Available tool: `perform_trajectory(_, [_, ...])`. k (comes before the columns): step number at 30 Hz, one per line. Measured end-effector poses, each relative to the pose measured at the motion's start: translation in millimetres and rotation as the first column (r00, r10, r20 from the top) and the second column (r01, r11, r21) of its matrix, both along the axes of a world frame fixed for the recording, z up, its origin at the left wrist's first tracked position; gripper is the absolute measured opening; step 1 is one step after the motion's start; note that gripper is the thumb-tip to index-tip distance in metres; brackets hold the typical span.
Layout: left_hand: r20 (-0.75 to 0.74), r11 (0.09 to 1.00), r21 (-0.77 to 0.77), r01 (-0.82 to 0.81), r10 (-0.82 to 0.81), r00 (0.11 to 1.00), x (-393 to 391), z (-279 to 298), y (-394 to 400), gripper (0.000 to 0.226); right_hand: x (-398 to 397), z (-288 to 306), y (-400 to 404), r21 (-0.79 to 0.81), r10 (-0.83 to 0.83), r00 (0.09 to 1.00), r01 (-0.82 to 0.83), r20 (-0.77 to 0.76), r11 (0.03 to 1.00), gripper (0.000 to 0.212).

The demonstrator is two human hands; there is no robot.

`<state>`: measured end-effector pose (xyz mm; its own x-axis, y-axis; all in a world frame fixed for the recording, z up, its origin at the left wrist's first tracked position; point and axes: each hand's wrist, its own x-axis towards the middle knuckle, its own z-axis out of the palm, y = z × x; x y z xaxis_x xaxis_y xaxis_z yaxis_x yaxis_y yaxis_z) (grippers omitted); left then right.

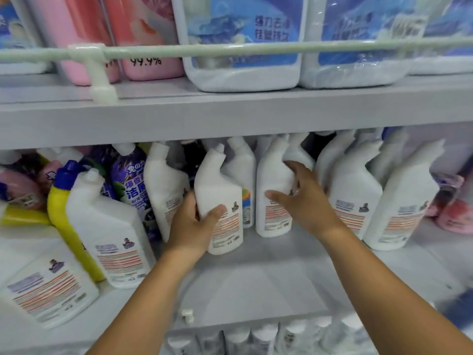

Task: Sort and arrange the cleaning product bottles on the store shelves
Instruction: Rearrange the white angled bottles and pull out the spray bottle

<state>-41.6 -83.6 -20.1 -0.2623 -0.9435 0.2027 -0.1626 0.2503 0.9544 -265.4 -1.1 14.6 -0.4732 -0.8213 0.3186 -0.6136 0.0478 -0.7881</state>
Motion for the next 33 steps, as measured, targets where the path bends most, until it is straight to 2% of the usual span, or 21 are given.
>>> perform_trajectory(3, [0.017,0.996,0.023,0.09,-0.09,0.996,-8,0,4,0.031,0,3,0,0.054,0.005,0.995,-0.011,0.095,0.998,0.074])
perform_trajectory(6, [0.034,0.984,0.064,0.164,-0.166,0.985,-13,4,5,0.035,3,4,4,0.03,-0.041,0.99,0.037,0.137,0.999,0.056])
perform_trajectory(10, [0.034,0.961,0.119,0.251,-0.257,0.966,-20,12,7,0.034,2,8,23,-0.004,-0.235,0.97,0.236,0.068,0.972,0.054])
perform_trajectory(15, [0.123,0.93,0.087,0.357,-0.366,0.923,-33,18,10,0.031,4,8,29,0.034,-0.321,0.947,0.32,0.017,0.947,0.057])
perform_trajectory(17, [0.168,0.961,-0.02,0.277,-0.27,0.948,-28,18,11,0.03,3,9,32,0.058,-0.339,0.941,0.339,-0.02,0.939,0.051])
perform_trajectory(19, [0.124,0.96,-0.279,0.004,0.032,0.992,-12,22,12,0.03,3,9,39,0.038,-0.366,0.929,0.369,-0.063,0.929,0.042])
perform_trajectory(21, [-0.029,0.8,-0.516,-0.306,0.341,0.94,6,30,10,0.034,7,3,50,-0.068,-0.422,0.902,0.417,-0.095,0.906,0.043])
perform_trajectory(22, [-0.076,0.733,-0.548,-0.403,0.436,0.897,12,36,8,0.04,11,-1,54,-0.143,-0.448,0.885,0.431,-0.124,0.891,0.047])
perform_trajectory(23, [-0.1,0.713,-0.535,-0.454,0.48,0.872,15,40,4,0.048,16,-3,56,-0.223,-0.459,0.874,0.421,-0.159,0.879,0.049])
perform_trajectory(24, [-0.117,0.731,-0.492,-0.472,0.482,0.868,16,42,-1,0.058,21,-5,58,-0.289,-0.449,0.877,0.39,-0.173,0.874,0.05])
perform_trajectory(27, [-0.157,0.841,-0.264,-0.472,0.445,0.882,8,37,-16,0.078,34,-2,57,-0.366,-0.352,0.932,0.301,-0.082,0.881,0.043])
perform_trajectory(30, [-0.175,0.882,-0.075,-0.464,0.447,0.877,11,29,-25,0.068,46,0,59,-0.381,-0.317,0.948,0.28,-0.038,0.881,0.034])
perform_trajectory(33, [-0.091,0.925,-0.002,-0.379,0.377,0.922,18,21,-28,0.051,50,-6,56,-0.336,-0.236,0.971,0.23,0.022,0.913,0.032])
